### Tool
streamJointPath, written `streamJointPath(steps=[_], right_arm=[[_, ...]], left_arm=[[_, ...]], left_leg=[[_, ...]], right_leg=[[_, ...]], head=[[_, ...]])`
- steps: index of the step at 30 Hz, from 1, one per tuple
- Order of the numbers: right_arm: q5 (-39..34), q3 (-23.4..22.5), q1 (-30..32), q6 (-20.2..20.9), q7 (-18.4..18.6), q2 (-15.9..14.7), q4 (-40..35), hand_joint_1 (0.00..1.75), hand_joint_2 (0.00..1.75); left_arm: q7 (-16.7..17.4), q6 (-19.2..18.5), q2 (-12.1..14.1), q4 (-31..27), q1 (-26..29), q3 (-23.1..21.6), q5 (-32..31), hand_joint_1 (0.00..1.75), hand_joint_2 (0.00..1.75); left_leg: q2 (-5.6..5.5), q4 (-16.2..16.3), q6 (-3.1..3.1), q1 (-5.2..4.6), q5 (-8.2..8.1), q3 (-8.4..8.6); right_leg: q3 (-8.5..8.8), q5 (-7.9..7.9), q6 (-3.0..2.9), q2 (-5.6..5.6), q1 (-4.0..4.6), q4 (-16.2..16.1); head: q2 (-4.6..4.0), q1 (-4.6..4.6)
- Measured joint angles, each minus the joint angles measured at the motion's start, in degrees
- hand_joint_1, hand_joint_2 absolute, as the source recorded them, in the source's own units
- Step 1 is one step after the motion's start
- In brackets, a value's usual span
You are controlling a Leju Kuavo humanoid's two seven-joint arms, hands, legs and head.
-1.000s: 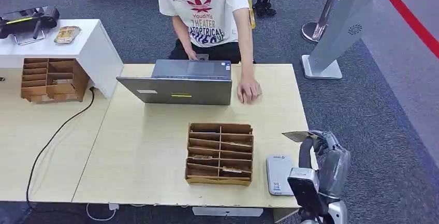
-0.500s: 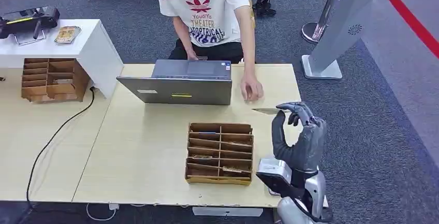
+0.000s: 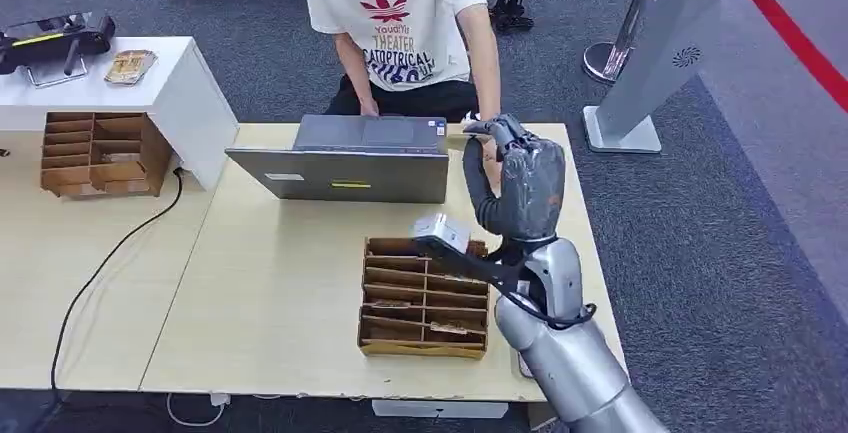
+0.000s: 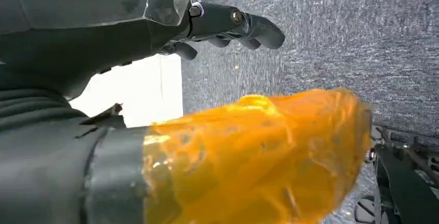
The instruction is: Pass the card to the sensor for recognition and then transmit it.
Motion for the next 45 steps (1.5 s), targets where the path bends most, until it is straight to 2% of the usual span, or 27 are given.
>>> streamJointPath(steps=[7, 16, 22, 32, 39, 40, 41, 45], right_arm=[[6.18, -0.11, -5.91, -1.40, 2.16, 0.20, 9.23, 1.75, 1.75], [11.45, -1.55, -10.33, -1.64, 4.94, 0.20, 15.76, 1.75, 1.75], [15.95, -4.40, -13.39, -1.66, 6.18, 0.22, 20.85, 1.75, 1.75], [19.91, -11.47, -14.06, -1.66, 5.27, 0.87, 25.61, 1.75, 1.75], [20.08, -13.29, -14.12, -1.68, 4.55, 1.62, 27.38, 1.75, 1.75], [20.15, -13.44, -14.14, -1.68, 4.44, 1.70, 27.60, 1.03, 1.75], [20.39, -13.57, -14.18, -1.68, 4.46, 1.84, 27.84, 0.00, 1.75], [21.35, -13.81, -14.57, -1.66, 5.00, 2.14, 29.21, 0.00, 1.75]], left_arm=[[0.09, -0.07, -0.17, 0.00, -0.36, -1.00, -1.13, 0.00, 0.00], [0.17, -0.22, -0.26, 0.00, -0.63, -1.94, -2.10, 0.00, 0.00], [0.20, -0.44, -0.28, 0.00, -0.75, -2.29, -2.82, 0.00, 0.00], [0.20, -0.57, -0.57, 0.00, -0.84, -3.04, -3.36, 0.00, 0.00], [0.15, -0.63, -0.57, 0.00, -0.85, -3.06, -3.36, 0.00, 0.00], [0.15, -0.66, -0.57, 0.00, -0.85, -3.06, -3.36, 0.00, 0.00], [0.15, -0.66, -0.57, 0.00, -0.84, -3.06, -3.36, 0.00, 0.00], [0.09, -0.70, -0.57, 0.00, -0.85, -3.06, -3.36, 0.00, 0.00]], left_leg=[[0.01, 0.01, 0.00, 0.00, 0.00, 0.00], [0.00, 0.01, 0.00, 0.00, 0.00, 0.00], [-0.01, 0.02, 0.00, 0.00, 0.00, 0.00], [-0.01, 0.02, 0.00, 0.00, 0.00, -0.01], [0.00, 0.02, 0.00, 0.01, 0.00, 0.00], [-0.01, 0.02, 0.00, 0.01, 0.00, 0.00], [-0.01, 0.02, 0.00, 0.01, 0.00, 0.00], [-0.01, 0.02, 0.00, 0.00, 0.00, -0.01]], right_leg=[[-0.02, 0.00, 0.00, 0.01, 0.00, 0.00], [-0.02, 0.00, 0.00, 0.01, 0.00, 0.00], [-0.02, 0.01, 0.01, 0.00, 0.00, 0.00], [-0.02, 0.01, 0.01, 0.00, 0.00, 0.00], [-0.02, 0.01, 0.01, 0.00, 0.00, 0.02], [-0.02, 0.01, 0.01, 0.00, 0.00, 0.02], [-0.02, 0.01, 0.01, 0.00, 0.00, 0.02], [-0.02, 0.01, 0.01, 0.00, 0.00, 0.02]], head=[[0.00, -0.02], [0.00, -0.02], [0.00, -0.02], [0.00, -0.02], [0.00, -0.02], [0.00, -0.02], [0.00, -0.02], [0.00, 0.00]])
